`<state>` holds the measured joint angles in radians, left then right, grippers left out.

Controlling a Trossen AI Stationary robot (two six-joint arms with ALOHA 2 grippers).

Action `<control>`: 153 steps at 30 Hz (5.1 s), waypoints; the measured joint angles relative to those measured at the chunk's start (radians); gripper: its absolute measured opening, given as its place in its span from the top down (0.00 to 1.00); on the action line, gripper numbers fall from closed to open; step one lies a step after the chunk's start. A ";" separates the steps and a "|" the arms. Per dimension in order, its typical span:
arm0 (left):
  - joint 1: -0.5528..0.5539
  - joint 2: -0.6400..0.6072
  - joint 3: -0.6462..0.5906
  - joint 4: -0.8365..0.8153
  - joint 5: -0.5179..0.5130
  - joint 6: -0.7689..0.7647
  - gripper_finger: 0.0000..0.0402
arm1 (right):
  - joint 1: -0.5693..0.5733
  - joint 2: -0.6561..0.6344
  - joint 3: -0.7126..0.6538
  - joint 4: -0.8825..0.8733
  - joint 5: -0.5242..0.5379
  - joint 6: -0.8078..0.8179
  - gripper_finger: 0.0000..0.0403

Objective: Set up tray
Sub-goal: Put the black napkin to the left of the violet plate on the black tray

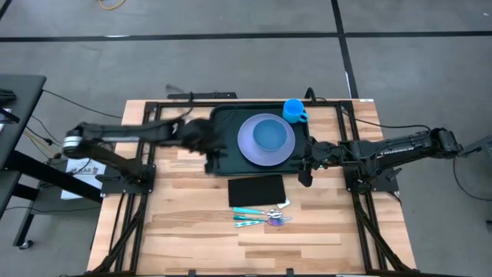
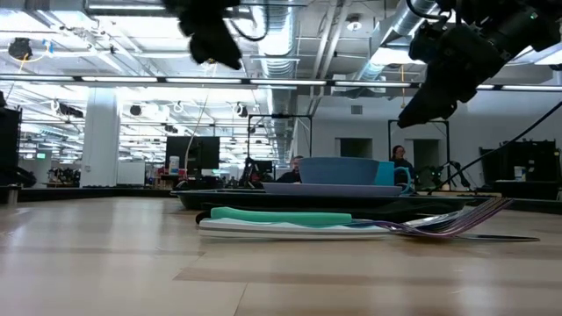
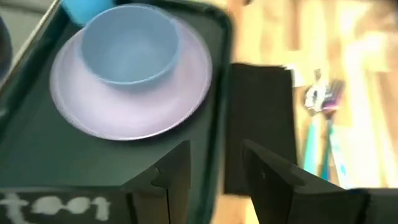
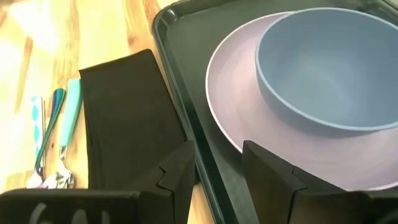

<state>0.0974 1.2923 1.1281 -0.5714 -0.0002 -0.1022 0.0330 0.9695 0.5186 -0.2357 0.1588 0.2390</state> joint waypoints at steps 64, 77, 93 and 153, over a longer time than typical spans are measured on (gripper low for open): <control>-0.222 -0.276 -0.549 0.503 -0.089 0.922 0.68 | 0.129 0.001 0.000 0.049 -0.027 -0.057 0.69; -0.249 -0.240 -0.546 0.520 -0.076 1.083 0.68 | 0.129 0.001 0.000 0.049 -0.027 -0.027 0.69; -0.293 0.100 -0.422 0.462 -0.098 1.376 0.68 | 0.129 0.001 0.000 0.057 -0.027 0.064 0.69; -0.212 0.420 -0.412 0.698 0.063 1.467 0.68 | 0.130 0.001 0.000 0.061 -0.027 0.077 0.69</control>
<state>-0.1148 1.7126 0.7158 0.1267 0.0625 1.3651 0.1635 0.9706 0.5182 -0.1747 0.1318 0.3161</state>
